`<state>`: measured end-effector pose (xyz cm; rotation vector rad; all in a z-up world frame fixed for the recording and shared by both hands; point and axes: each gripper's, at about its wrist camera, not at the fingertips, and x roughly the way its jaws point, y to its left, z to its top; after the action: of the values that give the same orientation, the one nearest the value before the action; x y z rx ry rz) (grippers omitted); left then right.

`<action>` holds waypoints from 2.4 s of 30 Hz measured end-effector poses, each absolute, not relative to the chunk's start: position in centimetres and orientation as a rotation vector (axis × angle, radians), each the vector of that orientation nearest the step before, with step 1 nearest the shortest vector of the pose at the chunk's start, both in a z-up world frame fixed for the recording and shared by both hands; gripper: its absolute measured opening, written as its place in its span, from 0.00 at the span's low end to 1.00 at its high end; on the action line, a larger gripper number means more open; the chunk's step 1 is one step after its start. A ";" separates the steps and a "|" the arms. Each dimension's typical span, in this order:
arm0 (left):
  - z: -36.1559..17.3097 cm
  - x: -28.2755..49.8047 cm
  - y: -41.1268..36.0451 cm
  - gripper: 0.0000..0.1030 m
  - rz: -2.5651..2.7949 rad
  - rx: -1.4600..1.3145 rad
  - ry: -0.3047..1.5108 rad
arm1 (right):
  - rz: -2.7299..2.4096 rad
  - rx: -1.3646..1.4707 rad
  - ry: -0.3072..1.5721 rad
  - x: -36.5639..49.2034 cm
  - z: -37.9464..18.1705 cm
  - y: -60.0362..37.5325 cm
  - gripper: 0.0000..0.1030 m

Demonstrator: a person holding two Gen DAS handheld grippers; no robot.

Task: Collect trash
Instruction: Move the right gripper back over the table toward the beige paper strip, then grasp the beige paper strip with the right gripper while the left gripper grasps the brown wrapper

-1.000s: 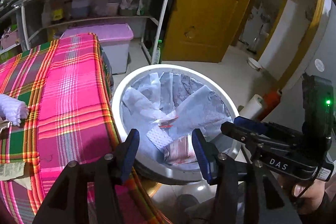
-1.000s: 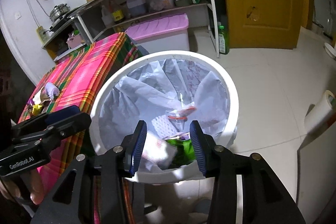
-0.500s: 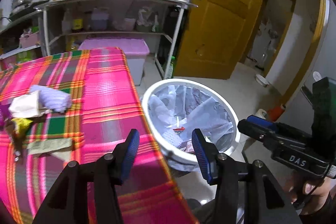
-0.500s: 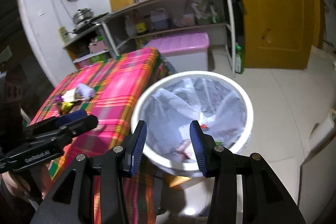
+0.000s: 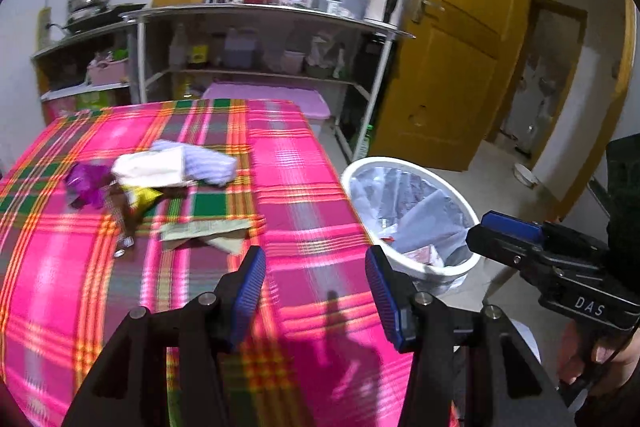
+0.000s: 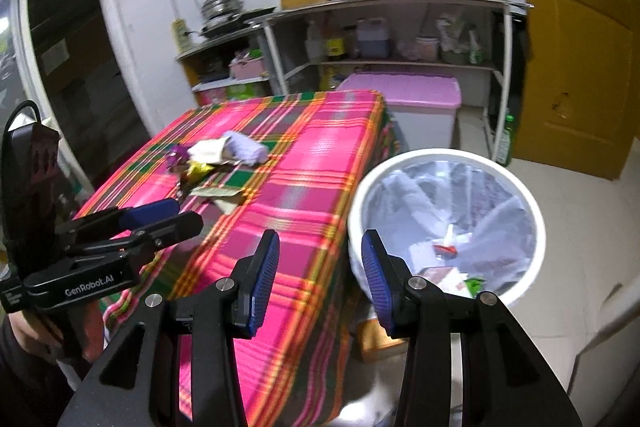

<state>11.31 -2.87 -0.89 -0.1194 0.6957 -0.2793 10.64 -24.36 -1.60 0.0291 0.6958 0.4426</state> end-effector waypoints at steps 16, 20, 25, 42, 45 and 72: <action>-1.3 10.0 4.2 0.50 -0.135 -0.192 0.681 | 0.576 -0.056 0.715 12.0 -1.9 -18.8 0.43; -1.4 10.1 5.8 0.50 -0.101 -0.208 0.679 | 0.604 -0.079 0.726 12.8 -2.3 -17.6 0.43; -1.7 10.4 7.4 0.50 -0.065 -0.226 0.679 | 0.656 -0.139 0.735 14.0 -2.8 -15.6 0.43; -2.7 12.3 10.9 0.50 -0.023 -0.264 0.694 | 0.774 -0.393 0.760 18.8 -5.8 -8.0 0.43; -2.9 12.8 11.5 0.50 -0.015 -0.276 0.699 | 0.786 -0.445 0.774 19.5 -6.8 -7.0 0.43; -6.6 20.3 10.1 0.41 -0.008 -0.267 0.845 | 0.759 -0.227 0.855 20.8 -6.8 -10.0 0.18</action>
<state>20.30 10.13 -6.55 -0.2669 0.8451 -0.0081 20.80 -9.98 -6.83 -0.2275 0.8552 0.7588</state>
